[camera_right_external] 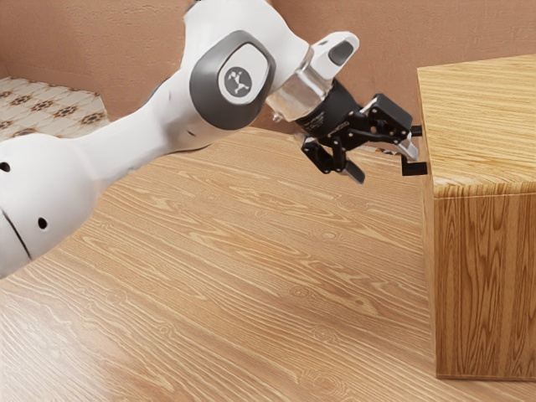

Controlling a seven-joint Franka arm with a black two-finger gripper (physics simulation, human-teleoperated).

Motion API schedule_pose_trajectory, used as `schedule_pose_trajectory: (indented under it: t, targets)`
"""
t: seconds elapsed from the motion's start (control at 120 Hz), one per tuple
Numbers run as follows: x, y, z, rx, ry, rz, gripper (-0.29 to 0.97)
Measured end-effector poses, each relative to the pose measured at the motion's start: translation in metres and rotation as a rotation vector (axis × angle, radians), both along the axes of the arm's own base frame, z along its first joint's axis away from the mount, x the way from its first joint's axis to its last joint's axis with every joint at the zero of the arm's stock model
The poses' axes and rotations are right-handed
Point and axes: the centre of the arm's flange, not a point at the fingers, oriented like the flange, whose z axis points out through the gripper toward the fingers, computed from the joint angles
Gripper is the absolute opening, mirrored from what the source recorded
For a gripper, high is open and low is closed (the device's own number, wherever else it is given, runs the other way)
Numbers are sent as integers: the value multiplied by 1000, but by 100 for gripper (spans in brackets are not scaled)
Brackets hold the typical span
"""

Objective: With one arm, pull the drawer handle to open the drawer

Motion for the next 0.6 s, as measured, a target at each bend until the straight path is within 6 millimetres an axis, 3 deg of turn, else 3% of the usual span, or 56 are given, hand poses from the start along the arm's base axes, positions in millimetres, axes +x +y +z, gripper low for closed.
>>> schedule_pose_trajectory:
  t: [0.6]
  targets:
    - [1, 29, -10, 14, 26, 51, 68]
